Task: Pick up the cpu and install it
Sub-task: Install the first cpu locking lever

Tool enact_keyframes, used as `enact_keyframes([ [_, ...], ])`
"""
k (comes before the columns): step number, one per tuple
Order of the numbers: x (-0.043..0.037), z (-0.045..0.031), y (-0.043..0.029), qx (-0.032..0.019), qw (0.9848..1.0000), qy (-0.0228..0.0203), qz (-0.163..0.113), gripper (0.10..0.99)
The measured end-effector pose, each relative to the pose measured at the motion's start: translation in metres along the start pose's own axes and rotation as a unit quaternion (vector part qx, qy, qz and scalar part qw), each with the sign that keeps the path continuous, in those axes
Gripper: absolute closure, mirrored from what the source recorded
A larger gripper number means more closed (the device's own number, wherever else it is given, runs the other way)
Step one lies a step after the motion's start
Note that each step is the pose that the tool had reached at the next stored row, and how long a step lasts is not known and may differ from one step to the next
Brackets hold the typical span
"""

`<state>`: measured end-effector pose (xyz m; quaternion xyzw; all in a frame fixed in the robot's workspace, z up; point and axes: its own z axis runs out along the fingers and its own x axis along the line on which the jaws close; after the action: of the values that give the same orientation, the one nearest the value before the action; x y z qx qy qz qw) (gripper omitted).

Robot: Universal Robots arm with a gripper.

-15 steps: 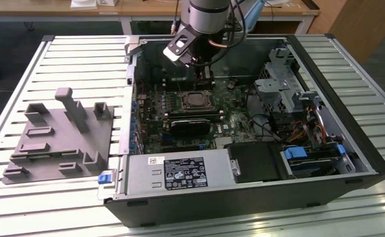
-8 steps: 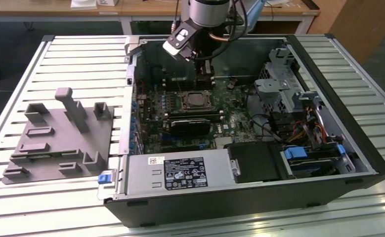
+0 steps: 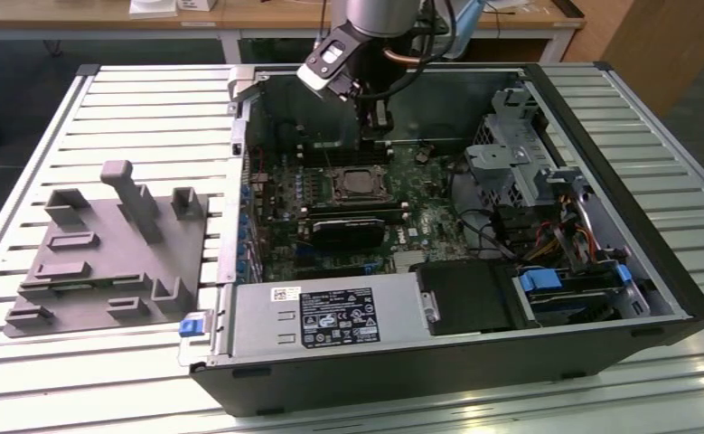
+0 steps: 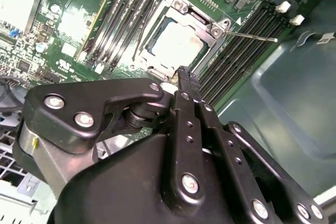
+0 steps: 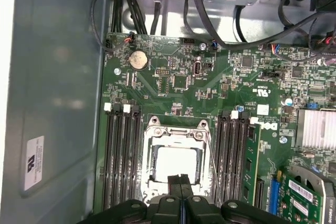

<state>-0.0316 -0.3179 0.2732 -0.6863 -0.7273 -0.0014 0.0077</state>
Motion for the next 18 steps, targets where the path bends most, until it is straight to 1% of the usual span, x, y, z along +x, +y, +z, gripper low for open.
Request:
enact_keyframes([
  [2,0.0000,-0.0017,0.0000,0.0000,1.0000,0.0000,0.000,0.980],
  [5,0.0000,-0.0020,0.0000,0.0000,1.0000,0.0001,-0.005,0.980],
  [7,0.0000,-0.0020,0.0000,0.0003,0.9998,-0.0002,-0.020,0.980],
  [9,0.0000,-0.0019,0.0000,0.0006,0.9993,-0.0004,-0.038,0.980],
  [11,0.0000,-0.0016,0.0000,0.0008,0.9984,-0.0006,-0.056,0.980],
  [15,0.0000,-0.0010,0.0000,0.0013,0.9966,-0.0008,-0.082,0.980],
  [18,0.0000,-0.0006,0.0000,0.0020,0.9942,-0.0009,-0.107,0.980],
])
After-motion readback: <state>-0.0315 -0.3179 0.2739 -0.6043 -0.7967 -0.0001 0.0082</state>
